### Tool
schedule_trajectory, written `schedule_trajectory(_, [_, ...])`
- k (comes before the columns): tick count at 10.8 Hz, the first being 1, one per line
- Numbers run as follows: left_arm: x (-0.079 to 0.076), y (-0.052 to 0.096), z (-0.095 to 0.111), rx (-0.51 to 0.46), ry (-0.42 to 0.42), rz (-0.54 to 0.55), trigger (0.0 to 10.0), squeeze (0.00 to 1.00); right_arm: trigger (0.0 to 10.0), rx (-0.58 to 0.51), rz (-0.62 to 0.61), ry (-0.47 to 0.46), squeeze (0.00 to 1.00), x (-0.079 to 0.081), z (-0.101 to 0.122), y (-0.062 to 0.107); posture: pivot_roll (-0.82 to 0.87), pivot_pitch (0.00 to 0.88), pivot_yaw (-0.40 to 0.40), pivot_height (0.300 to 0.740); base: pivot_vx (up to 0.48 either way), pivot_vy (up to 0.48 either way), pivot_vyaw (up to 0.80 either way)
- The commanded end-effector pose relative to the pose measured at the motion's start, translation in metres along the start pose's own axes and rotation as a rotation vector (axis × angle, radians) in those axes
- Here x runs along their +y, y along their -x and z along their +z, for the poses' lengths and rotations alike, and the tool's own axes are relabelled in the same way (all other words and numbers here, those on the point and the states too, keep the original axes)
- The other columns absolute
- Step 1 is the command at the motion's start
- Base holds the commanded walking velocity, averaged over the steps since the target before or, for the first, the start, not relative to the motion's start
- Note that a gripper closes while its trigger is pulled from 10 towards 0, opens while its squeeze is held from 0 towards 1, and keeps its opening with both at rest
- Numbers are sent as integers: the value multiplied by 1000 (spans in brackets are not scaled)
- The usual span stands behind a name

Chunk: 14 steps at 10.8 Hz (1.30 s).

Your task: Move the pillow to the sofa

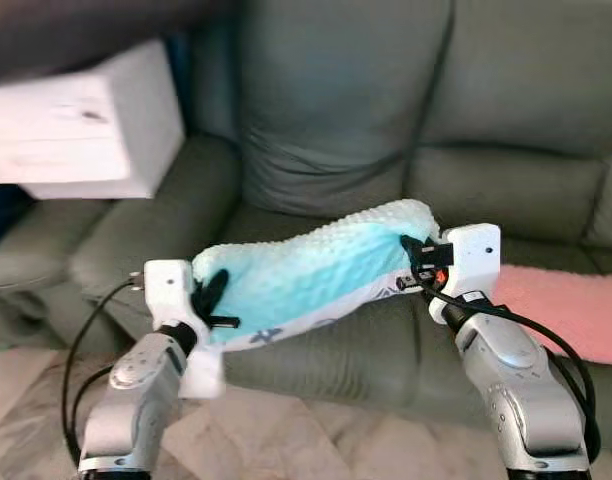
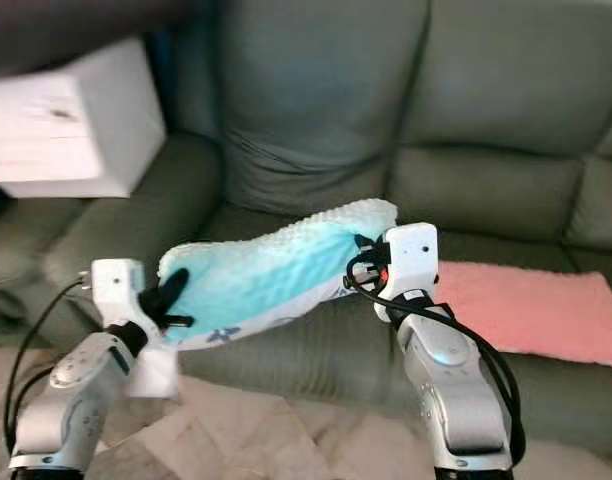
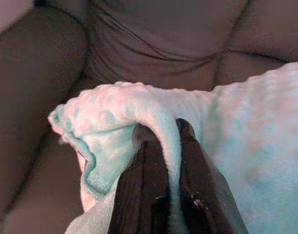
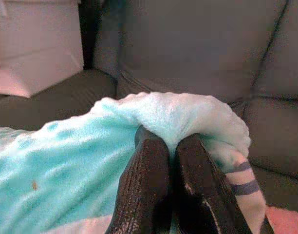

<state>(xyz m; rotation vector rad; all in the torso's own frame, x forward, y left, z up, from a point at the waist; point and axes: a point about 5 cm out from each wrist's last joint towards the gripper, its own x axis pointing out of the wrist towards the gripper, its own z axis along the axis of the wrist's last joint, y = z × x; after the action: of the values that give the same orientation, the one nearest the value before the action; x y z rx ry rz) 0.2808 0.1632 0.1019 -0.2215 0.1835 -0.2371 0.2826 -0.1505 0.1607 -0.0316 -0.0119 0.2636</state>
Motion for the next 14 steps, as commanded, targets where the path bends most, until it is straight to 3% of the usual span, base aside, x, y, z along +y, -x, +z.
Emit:
schedule_trajectory(1, [-3,-2,1,-4,-9,-10,10000,0,10000,-25,-8,3,0,-2,5,1,-168,87,-2,740,0,0,0])
schedule_trajectory(8, [-2,-5,2,9,-60,-46,10000,0,10000,-39,-25,-15,0,5,5,0,-175,93,29,740,0,433,0])
schedule_trajectory(10, [-8,-8,1,-3,-69,-44,10000,0,10000,-38,-41,-9,0,1,4,1,-179,95,28,740,0,0,0])
schedule_trajectory(12, [-12,-9,3,-33,-45,-43,10000,0,10000,-28,-54,-1,0,0,3,0,-180,95,29,740,0,0,-662])
schedule_trajectory(14, [-11,-9,5,-53,-74,-40,10000,0,10000,-28,-57,2,0,0,3,1,-179,95,29,740,0,0,-788])
